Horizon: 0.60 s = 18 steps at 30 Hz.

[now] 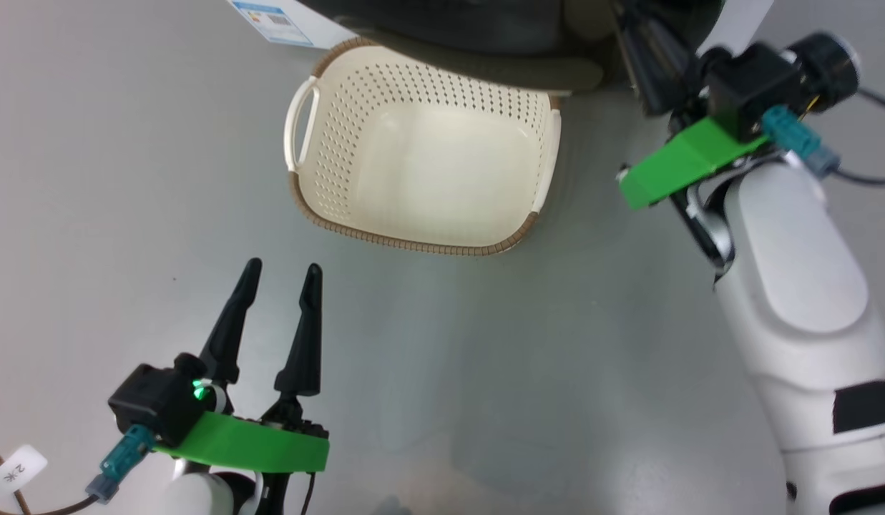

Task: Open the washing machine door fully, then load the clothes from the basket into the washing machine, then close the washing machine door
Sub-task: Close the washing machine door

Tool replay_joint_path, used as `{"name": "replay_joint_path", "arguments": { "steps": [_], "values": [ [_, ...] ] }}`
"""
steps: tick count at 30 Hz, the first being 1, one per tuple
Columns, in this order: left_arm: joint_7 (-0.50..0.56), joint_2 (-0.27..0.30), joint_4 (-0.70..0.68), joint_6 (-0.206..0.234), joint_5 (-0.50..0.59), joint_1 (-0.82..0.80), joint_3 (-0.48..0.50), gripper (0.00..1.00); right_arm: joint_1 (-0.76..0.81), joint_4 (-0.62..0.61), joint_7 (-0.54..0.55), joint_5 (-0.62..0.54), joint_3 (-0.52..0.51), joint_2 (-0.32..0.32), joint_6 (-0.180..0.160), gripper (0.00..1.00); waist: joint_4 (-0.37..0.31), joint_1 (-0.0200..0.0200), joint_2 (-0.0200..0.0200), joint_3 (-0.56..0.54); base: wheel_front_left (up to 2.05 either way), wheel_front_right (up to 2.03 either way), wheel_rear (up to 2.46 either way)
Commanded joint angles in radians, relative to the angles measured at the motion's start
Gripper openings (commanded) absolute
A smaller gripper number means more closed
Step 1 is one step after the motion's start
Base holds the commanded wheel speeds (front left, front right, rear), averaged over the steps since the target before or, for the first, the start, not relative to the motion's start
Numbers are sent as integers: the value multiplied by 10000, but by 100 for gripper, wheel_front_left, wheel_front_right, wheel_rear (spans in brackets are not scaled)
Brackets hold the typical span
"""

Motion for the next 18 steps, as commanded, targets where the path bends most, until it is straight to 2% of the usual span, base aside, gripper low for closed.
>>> {"name": "replay_joint_path", "arguments": {
  "steps": [1, 13, 18],
  "values": [
    [-59, 156, -195, -25, -93, -165, 279, 100, -334, -138, -46, -9, 62, 181, 4, 0, -6, -1, 0, 271, 0, 0, 0],
    [-59, 140, -218, -25, -331, -502, -56, 100, -2012, 279, -46, -78, -919, 315, 4, 0, 44, -1, 0, 1177, 0, 0, 0],
    [-59, 134, -228, -25, -409, -624, -103, 100, -2587, 478, -46, -56, -1027, 390, 4, 0, 97, -1, 0, 1377, 0, 0, 0]
  ]
}}
